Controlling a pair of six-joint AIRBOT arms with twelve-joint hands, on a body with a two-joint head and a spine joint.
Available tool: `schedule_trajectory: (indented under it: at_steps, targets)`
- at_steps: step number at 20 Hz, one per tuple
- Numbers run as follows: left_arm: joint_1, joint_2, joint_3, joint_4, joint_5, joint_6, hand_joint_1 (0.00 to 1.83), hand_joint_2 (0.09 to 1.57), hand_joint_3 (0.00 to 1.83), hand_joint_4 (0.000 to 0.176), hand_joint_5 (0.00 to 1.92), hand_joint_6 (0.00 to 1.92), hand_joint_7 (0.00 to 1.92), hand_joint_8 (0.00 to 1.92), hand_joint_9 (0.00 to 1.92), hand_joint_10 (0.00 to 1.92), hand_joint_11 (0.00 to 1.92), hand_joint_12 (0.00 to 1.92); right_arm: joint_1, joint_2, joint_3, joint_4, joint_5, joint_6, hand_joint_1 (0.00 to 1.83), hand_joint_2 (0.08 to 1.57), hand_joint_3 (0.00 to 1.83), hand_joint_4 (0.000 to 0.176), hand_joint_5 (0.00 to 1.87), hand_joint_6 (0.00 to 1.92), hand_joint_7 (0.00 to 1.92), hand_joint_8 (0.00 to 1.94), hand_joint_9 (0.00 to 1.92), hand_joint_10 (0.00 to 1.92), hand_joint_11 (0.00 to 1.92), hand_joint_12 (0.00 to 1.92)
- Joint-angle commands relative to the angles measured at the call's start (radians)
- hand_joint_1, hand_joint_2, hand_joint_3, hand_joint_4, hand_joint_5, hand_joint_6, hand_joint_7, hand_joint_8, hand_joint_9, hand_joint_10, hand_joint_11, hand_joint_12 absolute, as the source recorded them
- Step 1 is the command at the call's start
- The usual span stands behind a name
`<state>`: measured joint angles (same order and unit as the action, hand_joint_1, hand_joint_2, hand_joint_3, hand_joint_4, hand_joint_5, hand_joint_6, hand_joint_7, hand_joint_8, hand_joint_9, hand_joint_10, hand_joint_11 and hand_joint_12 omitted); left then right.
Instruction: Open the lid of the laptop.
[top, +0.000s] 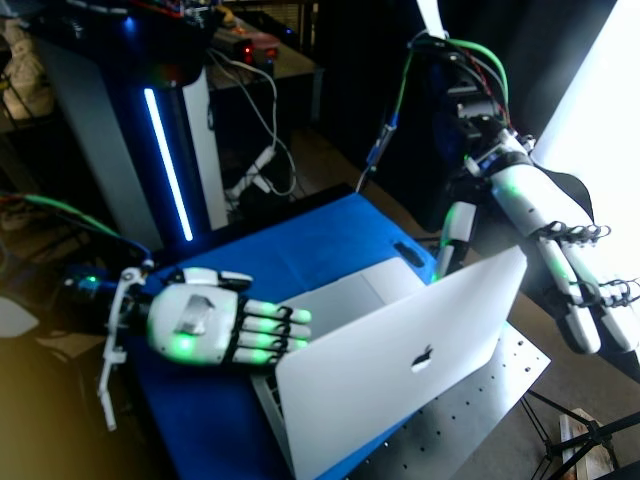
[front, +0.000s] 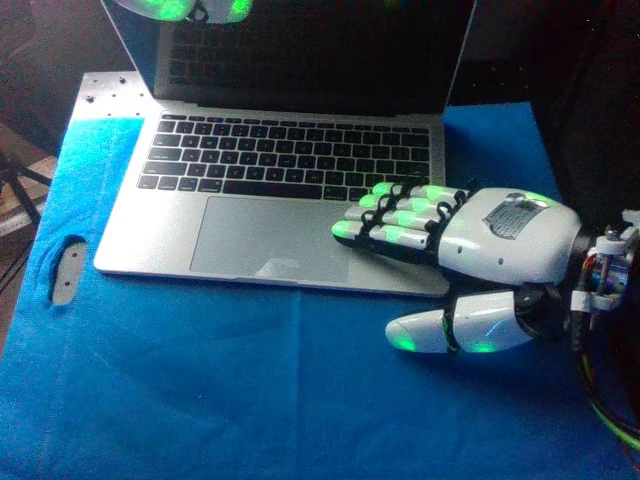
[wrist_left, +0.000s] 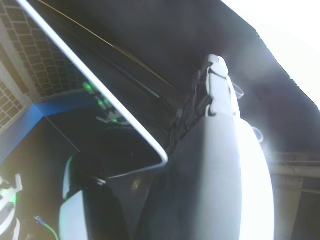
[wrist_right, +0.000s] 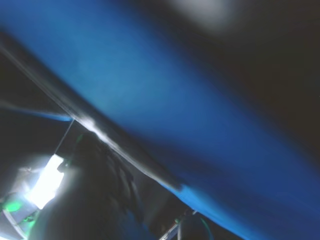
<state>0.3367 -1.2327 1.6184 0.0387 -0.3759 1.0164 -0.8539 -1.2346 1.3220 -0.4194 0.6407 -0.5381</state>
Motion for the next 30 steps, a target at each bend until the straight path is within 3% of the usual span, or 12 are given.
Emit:
schedule_trajectory:
  at_steps: [1, 4, 7, 14, 18, 20, 22, 26, 30]
  targets:
    - [-0.021, -0.011, 0.018, -0.007, -0.082, -0.001, 0.52, 0.97, 0.0, 0.176, 0.0, 0.0, 0.0, 0.0, 0.0, 0.0, 0.0, 0.0, 0.009, -0.015, -0.002, 0.006, 0.077, 0.004, 0.0, 1.21, 0.0, 0.0, 0.0, 0.0, 0.0, 0.0, 0.0, 0.0, 0.0, 0.0]
    - [-0.044, -0.029, 0.051, 0.011, -0.034, 0.007, 0.64, 0.96, 0.0, 0.176, 0.0, 0.0, 0.0, 0.0, 0.0, 0.0, 0.0, 0.0, 0.009, -0.024, -0.006, -0.019, 0.069, 0.005, 0.0, 1.27, 0.01, 0.0, 0.0, 0.0, 0.0, 0.0, 0.0, 0.0, 0.0, 0.0]
    - [-0.093, -0.06, 0.092, 0.094, 0.042, 0.009, 0.7, 0.95, 0.0, 0.176, 0.0, 0.0, 0.0, 0.0, 0.0, 0.0, 0.0, 0.0, 0.007, -0.032, -0.026, -0.05, 0.067, 0.007, 0.0, 1.25, 0.0, 0.0, 0.0, 0.0, 0.0, 0.0, 0.0, 0.0, 0.0, 0.0]
    - [-0.196, -0.137, 0.21, 0.093, 0.136, 0.061, 0.72, 0.98, 0.01, 0.176, 0.0, 0.0, 0.0, 0.0, 0.0, 0.0, 0.0, 0.0, 0.006, -0.054, -0.029, -0.135, 0.067, 0.051, 0.0, 1.29, 0.01, 0.0, 0.0, 0.0, 0.0, 0.0, 0.0, 0.0, 0.0, 0.0]
    - [-0.262, -0.186, 0.281, -0.027, 0.225, 0.264, 0.71, 1.0, 0.01, 0.176, 0.0, 0.0, 0.0, 0.0, 0.0, 0.0, 0.0, 0.0, 0.006, -0.059, -0.029, -0.153, 0.067, 0.051, 0.0, 1.29, 0.01, 0.0, 0.0, 0.0, 0.0, 0.0, 0.0, 0.0, 0.0, 0.0]
    - [-0.284, -0.203, 0.319, -0.039, 0.241, 0.264, 0.65, 1.02, 0.01, 0.176, 0.0, 0.0, 0.0, 0.0, 0.0, 0.0, 0.0, 0.0, 0.006, -0.061, -0.029, -0.158, 0.067, 0.051, 0.0, 1.29, 0.0, 0.0, 0.0, 0.0, 0.0, 0.0, 0.0, 0.0, 0.0, 0.0]
    - [-0.292, -0.207, 0.337, -0.056, 0.253, 0.264, 0.73, 1.02, 0.0, 0.176, 0.0, 0.0, 0.0, 0.0, 0.0, 0.0, 0.0, 0.0, 0.007, -0.063, -0.029, -0.159, 0.067, 0.051, 0.0, 1.29, 0.0, 0.0, 0.0, 0.0, 0.0, 0.0, 0.0, 0.0, 0.0, 0.0]
    - [-0.304, -0.262, 0.44, -0.088, 0.316, 0.263, 0.7, 1.02, 0.0, 0.176, 0.0, 0.0, 0.0, 0.0, 0.0, 0.0, 0.0, 0.0, 0.006, -0.066, -0.029, -0.163, 0.067, 0.052, 0.0, 1.29, 0.0, 0.0, 0.0, 0.0, 0.0, 0.0, 0.0, 0.0, 0.0, 0.0]
    - [-0.294, -0.234, 0.393, -0.096, 0.294, 0.263, 0.72, 0.99, 0.0, 0.176, 0.0, 0.0, 0.0, 0.0, 0.0, 0.0, 0.0, 0.0, 0.006, -0.066, -0.033, -0.163, 0.067, 0.052, 0.0, 1.28, 0.0, 0.0, 0.0, 0.0, 0.0, 0.0, 0.0, 0.0, 0.0, 0.0]
